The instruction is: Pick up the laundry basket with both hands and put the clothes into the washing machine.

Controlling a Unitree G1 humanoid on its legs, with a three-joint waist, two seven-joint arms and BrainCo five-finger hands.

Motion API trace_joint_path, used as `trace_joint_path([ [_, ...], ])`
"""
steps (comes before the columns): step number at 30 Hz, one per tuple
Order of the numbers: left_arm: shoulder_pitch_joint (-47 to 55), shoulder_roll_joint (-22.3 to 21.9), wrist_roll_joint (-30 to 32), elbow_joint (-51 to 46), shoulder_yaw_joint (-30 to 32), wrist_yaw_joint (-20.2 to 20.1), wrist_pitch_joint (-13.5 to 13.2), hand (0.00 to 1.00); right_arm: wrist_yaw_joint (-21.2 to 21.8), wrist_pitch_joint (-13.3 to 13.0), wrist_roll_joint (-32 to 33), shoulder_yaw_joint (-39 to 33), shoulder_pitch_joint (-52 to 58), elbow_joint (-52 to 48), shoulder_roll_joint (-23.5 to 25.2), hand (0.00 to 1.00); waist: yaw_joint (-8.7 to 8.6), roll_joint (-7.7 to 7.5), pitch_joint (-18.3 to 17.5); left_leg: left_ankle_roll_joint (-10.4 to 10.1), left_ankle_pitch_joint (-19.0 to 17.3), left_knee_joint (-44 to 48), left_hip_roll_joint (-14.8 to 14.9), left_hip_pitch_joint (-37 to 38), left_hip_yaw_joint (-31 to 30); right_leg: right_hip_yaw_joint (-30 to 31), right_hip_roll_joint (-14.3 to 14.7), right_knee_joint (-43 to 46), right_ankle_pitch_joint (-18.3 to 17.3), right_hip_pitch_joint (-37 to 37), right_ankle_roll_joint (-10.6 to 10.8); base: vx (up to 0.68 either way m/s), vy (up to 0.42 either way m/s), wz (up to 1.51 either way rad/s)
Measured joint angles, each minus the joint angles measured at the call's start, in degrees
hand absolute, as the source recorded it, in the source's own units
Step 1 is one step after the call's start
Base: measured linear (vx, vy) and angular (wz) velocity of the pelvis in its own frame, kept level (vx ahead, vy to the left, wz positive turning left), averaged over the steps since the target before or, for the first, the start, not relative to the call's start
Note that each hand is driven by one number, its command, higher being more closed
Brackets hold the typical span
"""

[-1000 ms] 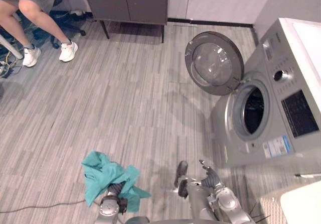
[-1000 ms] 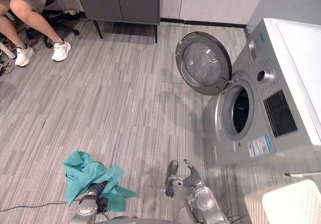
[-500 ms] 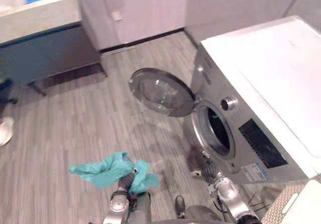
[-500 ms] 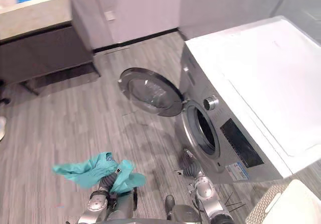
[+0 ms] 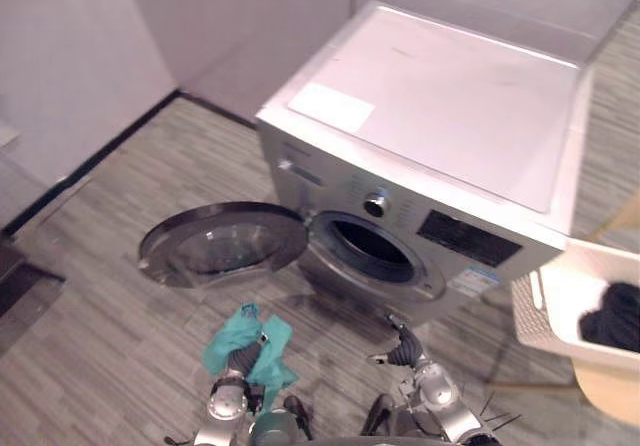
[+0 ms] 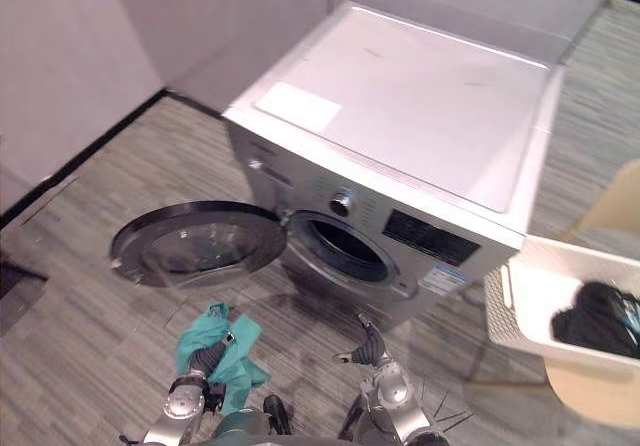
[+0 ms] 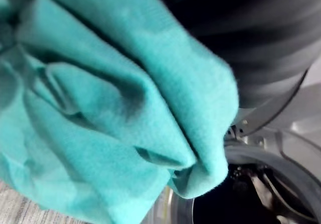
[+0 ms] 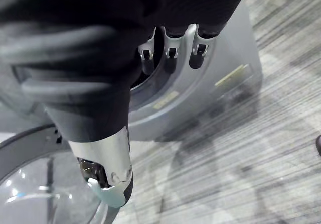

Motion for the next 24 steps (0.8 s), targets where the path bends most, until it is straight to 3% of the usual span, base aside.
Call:
trace_joint_path([
  [4, -0.57, -0.47, 0.01, -0.27, 0.01, -0.5, 0.0, 1.0, -0.8, 0.33, 0.06, -0.02, 2.4, 0.9, -0.53, 0.0, 0.38, -0.21, 0.12, -1.5, -0.94, 17.14, 5.82, -2.57, 0.34, 3.77, 3.29, -6.29, 0.96, 4.97, 0.39, 0.11, -0.103, -0.56],
  [5, 0.29, -1.14, -0.16, -0.44, -0.01, -1.01, -0.01, 1.0, -1.0, 0.37, 0.21, 0.3, 2.86, 1.16, -1.36, 0.0, 0.86, 1.04, 0.44, -2.09, -0.1, 28.11, 9.18, -5.39, -2.63, 6.61, 5.3, -7.96, 1.28, 7.59, -0.09, 0.13, -0.063, -0.92],
  [6, 0.58, -1.39, -0.26, -0.38, -0.05, -1.12, 0.0, 1.0, -1.06, 0.42, 0.25, 0.28, 2.88, 1.22, -1.3, 0.0, 1.4, 1.22, 0.58, -2.36, -1.04, 30.19, 9.49, -6.63, -4.03, 7.55, 5.64, -8.22, 1.33, 7.87, -0.2, 0.15, 0.031, -1.17],
  [8, 0.59, -2.3, -0.54, -0.3, -0.43, -1.17, 0.06, 1.0, -1.47, 0.58, 0.77, -0.57, 1.64, 1.65, -1.91, 0.0, 1.93, 1.62, 0.92, -2.71, -4.33, 28.31, 7.61, -8.59, -10.12, 12.15, 5.41, -7.66, 1.42, 7.28, -0.24, 0.14, 0.122, -1.11],
  [10, 0.17, -2.35, -0.51, -0.28, -1.45, -1.17, 0.1, 1.0, -2.22, 0.76, 0.85, -2.26, 0.57, 2.16, -1.82, 0.0, 1.85, 0.91, 2.03, -3.26, -4.72, 19.57, 4.53, -8.82, -15.15, 15.82, 4.16, -6.8, 1.49, 7.2, -0.11, 0.12, 0.161, -0.95],
  [11, 0.07, -2.43, -0.5, -0.28, -1.71, -1.16, 0.1, 1.0, -2.27, 0.99, 0.86, -2.66, 0.58, 2.16, -1.83, 0.0, 1.82, 1.0, 2.03, -4.13, -3.99, 14.41, 3.32, -8.57, -17.71, 17.07, 3.84, -6.67, 1.53, 7.15, 0.37, 0.11, 0.252, -1.0],
  [12, 0.23, -2.65, -0.5, -0.15, -2.18, -1.09, -0.06, 1.0, -2.29, 1.12, 0.82, -2.74, 0.87, 2.38, -2.86, 0.0, 1.9, 2.66, 1.78, -4.49, 1.11, 7.4, 2.79, -7.76, -20.85, 19.17, 4.79, -6.6, 1.1, 6.68, 3.04, 0.1, 0.251, -0.79],
  [14, -1.17, -1.73, -0.43, 0.55, -3.72, -1.07, 0.58, 1.0, -2.19, 1.42, 0.78, -2.77, 1.23, 2.63, -1.79, 0.0, 1.74, 0.49, 2.1, -4.15, 0.88, 7.64, 0.81, -7.44, -18.98, 20.38, 2.16, -5.79, 0.87, 5.8, 4.37, 0.12, 0.239, -0.42],
  [16, -2.34, -0.87, -0.23, 0.75, -4.67, -1.08, 0.71, 1.0, -2.19, 1.46, 0.79, -2.74, 1.85, 2.69, -1.42, 0.0, 1.71, -0.2, 2.73, -3.5, 0.49, 8.37, -0.5, -7.75, -18.15, 20.43, 0.29, -3.5, 0.23, 4.41, 5.32, 0.09, 0.194, -0.1],
  [18, -3.52, -0.37, 0.8, 0.87, -5.11, -1.01, 0.77, 1.0, -2.22, 1.47, 0.81, -2.72, 0.74, 2.69, -1.43, 0.0, 1.63, 0.04, 3.61, -2.54, -0.15, 10.62, -1.05, -9.11, -16.89, 21.07, -1.29, 1.5, -1.14, 0.92, 6.04, -0.02, 0.139, -0.21],
  [21, -8.31, 1.55, 1.76, 0.83, -5.3, -0.5, 0.94, 1.0, -2.34, 1.45, 1.35, -2.76, -5.63, 2.19, -2.59, 0.0, 0.4, 0.56, 8.79, -1.5, -2.19, 18.98, -1.01, -15.29, -15.76, 23.14, -3.15, 12.95, -3.98, -7.79, 6.33, -0.14, 0.068, -0.32],
  [24, -15.93, 3.29, 1.81, 0.19, -5.59, 1.39, 1.38, 1.0, -3.74, 1.52, 2.46, -2.67, -11.68, -1.04, -4.27, 0.0, -0.5, 0.88, 13.42, 0.01, -6.73, 27.99, 0.63, -24.41, -14.81, 25.67, -3.81, 23.73, -7.49, -19.14, 6.6, -0.23, 0.032, -0.29],
])
